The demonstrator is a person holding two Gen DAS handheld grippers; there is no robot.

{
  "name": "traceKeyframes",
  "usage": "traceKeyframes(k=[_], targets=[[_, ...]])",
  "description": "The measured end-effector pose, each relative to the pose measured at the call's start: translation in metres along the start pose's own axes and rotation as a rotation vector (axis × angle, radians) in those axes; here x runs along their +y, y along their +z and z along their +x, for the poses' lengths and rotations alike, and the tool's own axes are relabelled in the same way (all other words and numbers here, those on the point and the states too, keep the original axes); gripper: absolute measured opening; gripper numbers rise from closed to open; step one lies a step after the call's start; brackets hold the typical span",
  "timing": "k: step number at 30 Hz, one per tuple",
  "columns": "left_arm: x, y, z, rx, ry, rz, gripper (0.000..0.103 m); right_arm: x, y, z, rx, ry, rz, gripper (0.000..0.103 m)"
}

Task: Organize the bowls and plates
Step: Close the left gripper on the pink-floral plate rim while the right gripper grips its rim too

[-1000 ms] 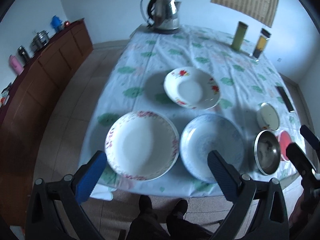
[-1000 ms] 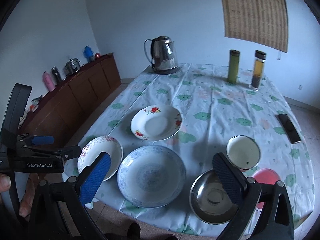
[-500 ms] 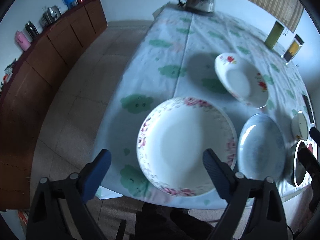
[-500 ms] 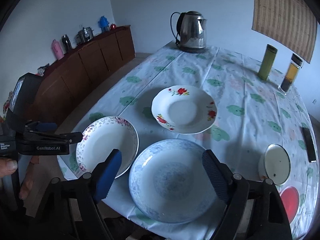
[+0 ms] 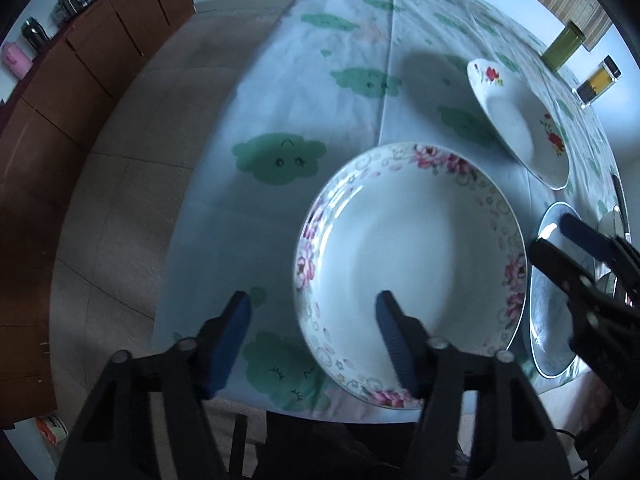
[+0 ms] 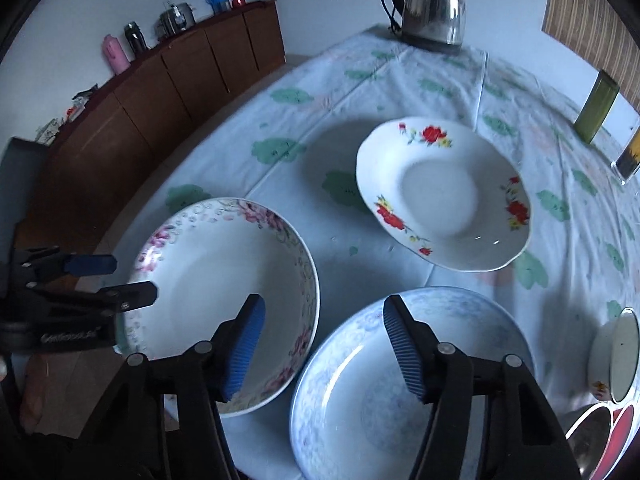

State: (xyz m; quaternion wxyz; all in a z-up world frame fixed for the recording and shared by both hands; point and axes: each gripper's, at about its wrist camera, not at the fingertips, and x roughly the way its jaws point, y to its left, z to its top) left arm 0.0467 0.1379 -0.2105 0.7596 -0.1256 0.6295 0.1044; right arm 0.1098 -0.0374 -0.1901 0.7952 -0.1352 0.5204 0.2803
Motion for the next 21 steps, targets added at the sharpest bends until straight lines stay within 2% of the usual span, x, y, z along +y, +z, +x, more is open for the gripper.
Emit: traceKeyframes(k=[2, 6, 12, 15, 18, 21], targets=[[0.004, 0.002, 0.004, 0.021, -0.026, -0.016, 0.049, 0.001, 0.002, 0.011, 0.019, 0.006, 0.002, 0.053], [0.007, 0.007, 0.010, 0.041, -0.054, -0.024, 0.031, 0.005, 0.007, 0.021, 0.025, 0.002, -0.023, 0.051], [0.003, 0.013, 0.016, 0.057, -0.075, -0.006, 0.028, 0.008, 0.014, 0.036, 0.054, 0.020, -0.038, 0.038], [0.004, 0.014, 0.018, 0.065, -0.074, 0.000, 0.028, 0.011, 0.014, 0.043, 0.074, 0.027, -0.052, 0.036], [0.003, 0.018, 0.022, 0.071, -0.077, 0.002, 0.028, 0.016, 0.014, 0.050, 0.102, 0.039, -0.071, 0.030], [0.006, 0.021, 0.025, 0.091, -0.086, -0.006, 0.026, 0.019, 0.014, 0.053, 0.113, 0.034, -0.081, 0.029]])
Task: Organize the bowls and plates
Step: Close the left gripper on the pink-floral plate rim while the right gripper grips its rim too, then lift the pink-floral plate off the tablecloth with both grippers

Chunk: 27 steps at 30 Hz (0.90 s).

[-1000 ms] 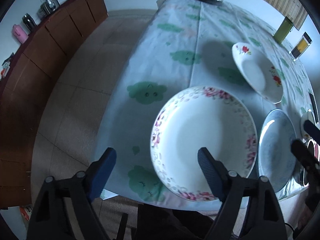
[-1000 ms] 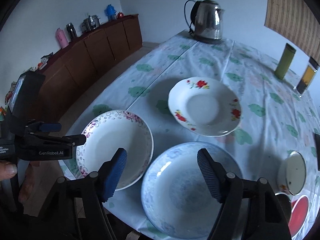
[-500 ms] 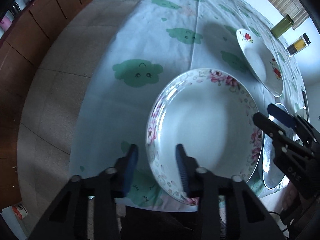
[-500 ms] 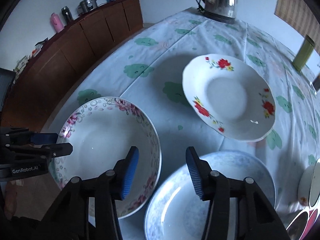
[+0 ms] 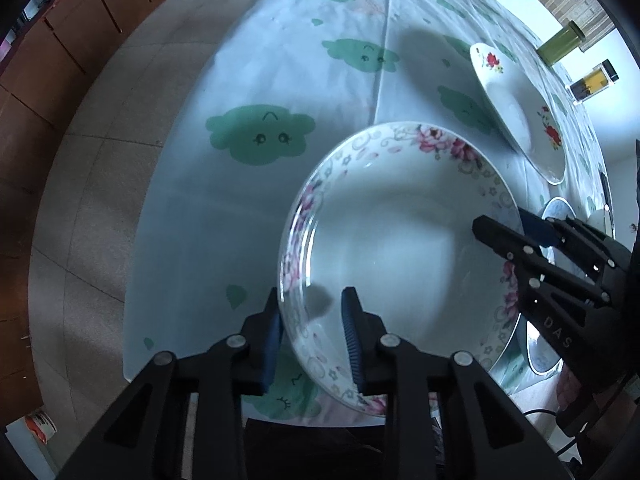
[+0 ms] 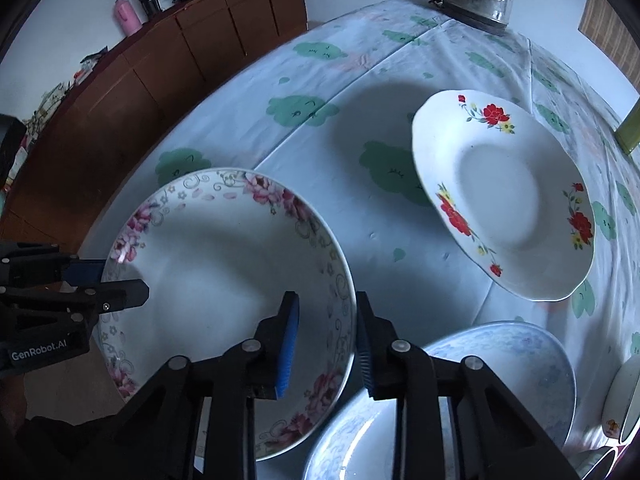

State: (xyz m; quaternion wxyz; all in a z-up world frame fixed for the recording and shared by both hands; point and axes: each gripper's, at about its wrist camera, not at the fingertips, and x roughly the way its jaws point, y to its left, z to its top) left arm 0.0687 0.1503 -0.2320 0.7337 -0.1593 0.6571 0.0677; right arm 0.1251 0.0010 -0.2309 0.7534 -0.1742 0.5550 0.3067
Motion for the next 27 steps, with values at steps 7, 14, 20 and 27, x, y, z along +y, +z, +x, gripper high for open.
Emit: traceKeyframes(k=[7, 14, 20, 27], targets=[[0.008, 0.003, 0.001, 0.010, 0.017, 0.011, 0.025, -0.001, 0.000, 0.001, 0.013, 0.003, 0.016, 0.027], [-0.001, 0.000, 0.001, 0.002, 0.056, 0.030, 0.021, -0.002, 0.002, 0.002, 0.018, 0.005, 0.028, 0.027], [-0.005, -0.003, -0.001, 0.002, 0.050, 0.013, 0.021, -0.002, 0.001, 0.002, 0.014, 0.006, 0.012, 0.027], [0.002, -0.011, -0.006, 0.013, 0.036, -0.006, 0.022, -0.002, 0.002, 0.003, 0.012, 0.019, 0.006, 0.026]])
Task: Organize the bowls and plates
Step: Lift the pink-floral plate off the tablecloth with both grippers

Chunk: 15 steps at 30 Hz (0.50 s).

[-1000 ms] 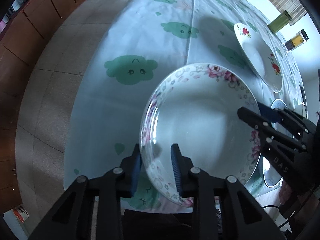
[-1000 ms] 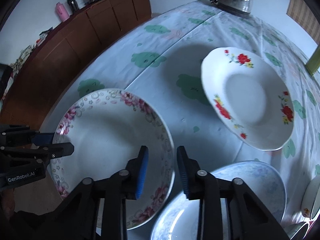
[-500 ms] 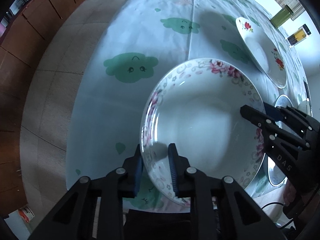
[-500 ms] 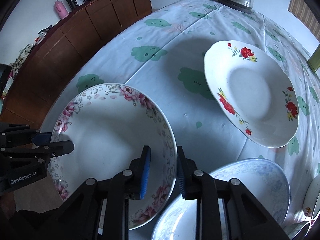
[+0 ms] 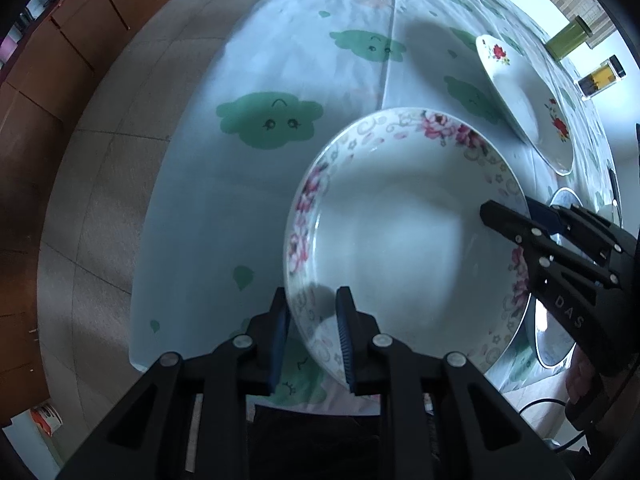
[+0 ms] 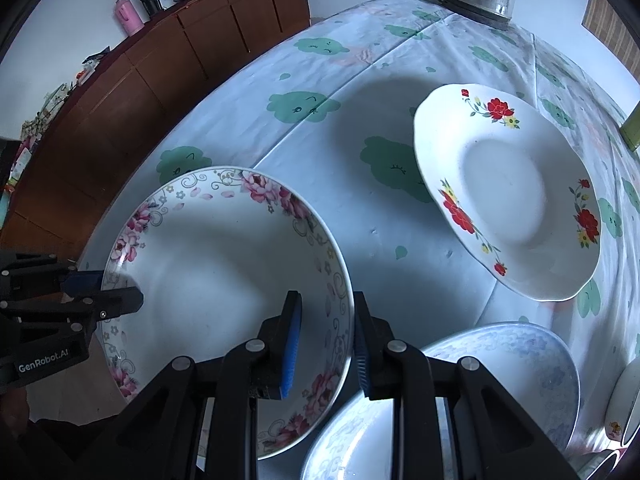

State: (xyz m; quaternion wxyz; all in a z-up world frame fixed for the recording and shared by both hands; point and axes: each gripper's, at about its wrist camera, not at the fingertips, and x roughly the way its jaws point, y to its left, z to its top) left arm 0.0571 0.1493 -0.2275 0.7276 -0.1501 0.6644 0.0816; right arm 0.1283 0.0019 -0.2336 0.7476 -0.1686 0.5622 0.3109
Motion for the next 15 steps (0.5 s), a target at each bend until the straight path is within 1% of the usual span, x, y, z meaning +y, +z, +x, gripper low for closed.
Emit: traceKeyframes(k=[1, 3, 9, 15], targets=[[0.000, 0.000, -0.001, -0.002, 0.002, 0.002, 0.016, 0.000, 0.000, 0.000, 0.000, 0.001, -0.002, 0.026], [-0.004, 0.001, -0.002, -0.004, 0.017, 0.014, 0.015, 0.000, -0.001, 0.000, -0.001, 0.003, -0.003, 0.026], [-0.013, 0.006, -0.002, -0.003, 0.047, 0.011, 0.014, -0.002, 0.000, 0.000, 0.011, 0.018, 0.009, 0.025], [-0.012, 0.009, -0.007, -0.015, 0.066, -0.001, 0.014, 0.000, -0.001, -0.004, 0.012, 0.025, 0.006, 0.025]])
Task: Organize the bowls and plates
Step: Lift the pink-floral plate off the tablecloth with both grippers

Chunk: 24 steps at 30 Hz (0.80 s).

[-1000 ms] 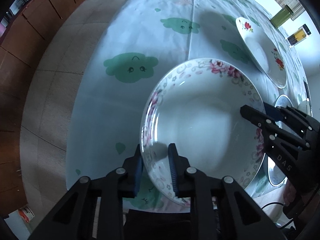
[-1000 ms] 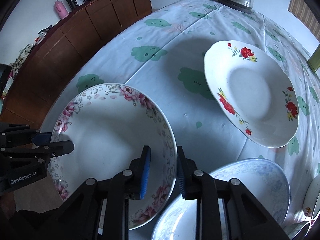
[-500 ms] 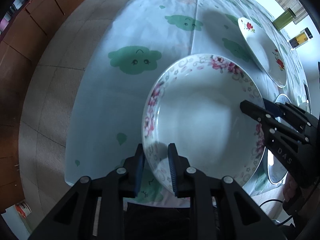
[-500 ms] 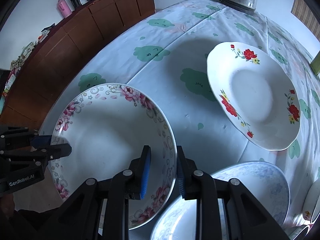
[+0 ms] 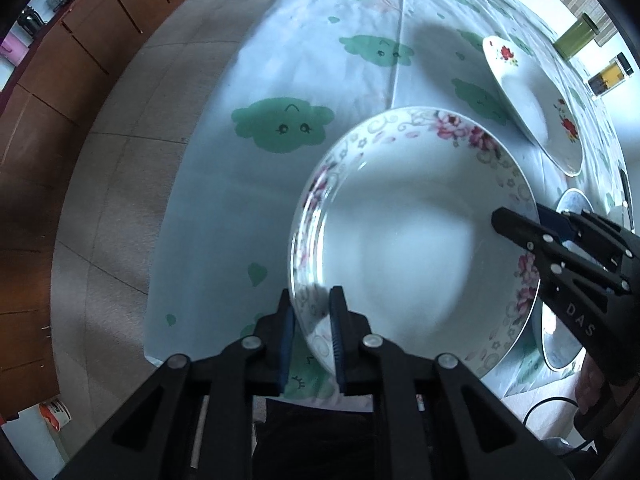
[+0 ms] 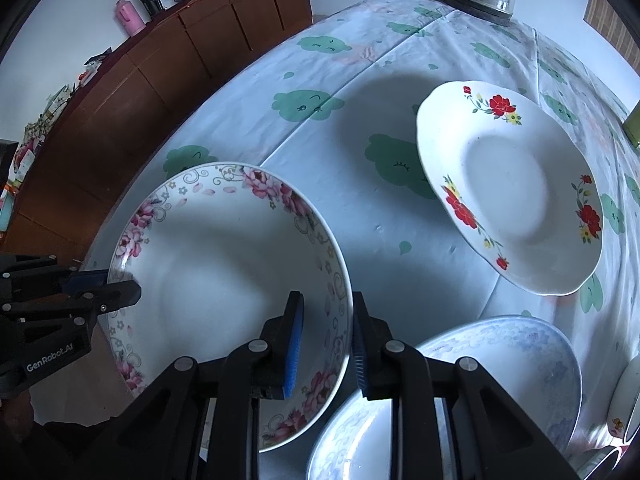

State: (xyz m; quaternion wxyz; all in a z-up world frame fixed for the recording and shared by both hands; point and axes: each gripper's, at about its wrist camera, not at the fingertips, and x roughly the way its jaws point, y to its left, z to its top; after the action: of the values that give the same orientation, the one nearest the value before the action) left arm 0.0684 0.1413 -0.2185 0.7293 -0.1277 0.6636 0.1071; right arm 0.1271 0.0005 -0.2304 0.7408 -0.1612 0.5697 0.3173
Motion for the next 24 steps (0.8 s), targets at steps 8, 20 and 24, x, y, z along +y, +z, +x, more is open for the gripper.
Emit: traceKeyframes(k=[8, 20, 24], targets=[[-0.005, -0.004, -0.005, -0.014, 0.009, 0.005, 0.014, 0.000, 0.000, -0.007, -0.002, 0.005, 0.005, 0.025], [-0.016, -0.013, -0.015, -0.044, 0.010, 0.042, 0.014, -0.005, 0.000, -0.029, -0.018, 0.004, 0.041, 0.025], [-0.018, -0.014, -0.016, -0.047, 0.002, 0.057, 0.014, -0.010, -0.002, -0.034, -0.024, -0.003, 0.063, 0.025]])
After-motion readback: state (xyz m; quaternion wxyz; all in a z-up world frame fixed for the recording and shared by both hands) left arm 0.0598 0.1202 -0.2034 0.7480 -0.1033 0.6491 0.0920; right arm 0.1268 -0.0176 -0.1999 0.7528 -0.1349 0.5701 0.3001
